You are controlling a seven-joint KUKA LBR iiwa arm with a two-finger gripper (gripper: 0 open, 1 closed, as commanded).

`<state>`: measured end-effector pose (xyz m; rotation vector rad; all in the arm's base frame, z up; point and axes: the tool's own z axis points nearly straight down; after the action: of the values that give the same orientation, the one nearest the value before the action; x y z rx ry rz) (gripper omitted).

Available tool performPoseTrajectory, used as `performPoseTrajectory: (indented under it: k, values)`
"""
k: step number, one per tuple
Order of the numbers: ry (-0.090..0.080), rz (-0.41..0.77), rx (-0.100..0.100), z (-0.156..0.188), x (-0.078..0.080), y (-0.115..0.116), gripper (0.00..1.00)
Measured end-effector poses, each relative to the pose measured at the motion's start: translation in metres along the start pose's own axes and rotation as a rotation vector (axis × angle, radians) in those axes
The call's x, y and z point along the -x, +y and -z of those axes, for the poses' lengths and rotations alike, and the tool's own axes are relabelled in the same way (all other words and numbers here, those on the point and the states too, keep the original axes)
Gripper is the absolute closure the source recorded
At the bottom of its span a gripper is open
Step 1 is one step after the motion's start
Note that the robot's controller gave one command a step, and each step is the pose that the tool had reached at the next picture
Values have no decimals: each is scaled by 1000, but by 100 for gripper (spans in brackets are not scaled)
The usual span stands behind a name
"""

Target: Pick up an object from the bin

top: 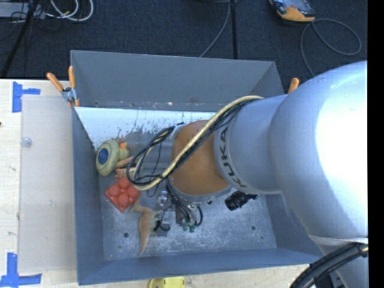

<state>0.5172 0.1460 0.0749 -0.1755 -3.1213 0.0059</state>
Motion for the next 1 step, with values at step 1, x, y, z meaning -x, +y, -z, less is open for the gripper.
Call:
performPoseTrajectory:
  k: [1]
  values:
    - [0,0,0,0,0,0,100]
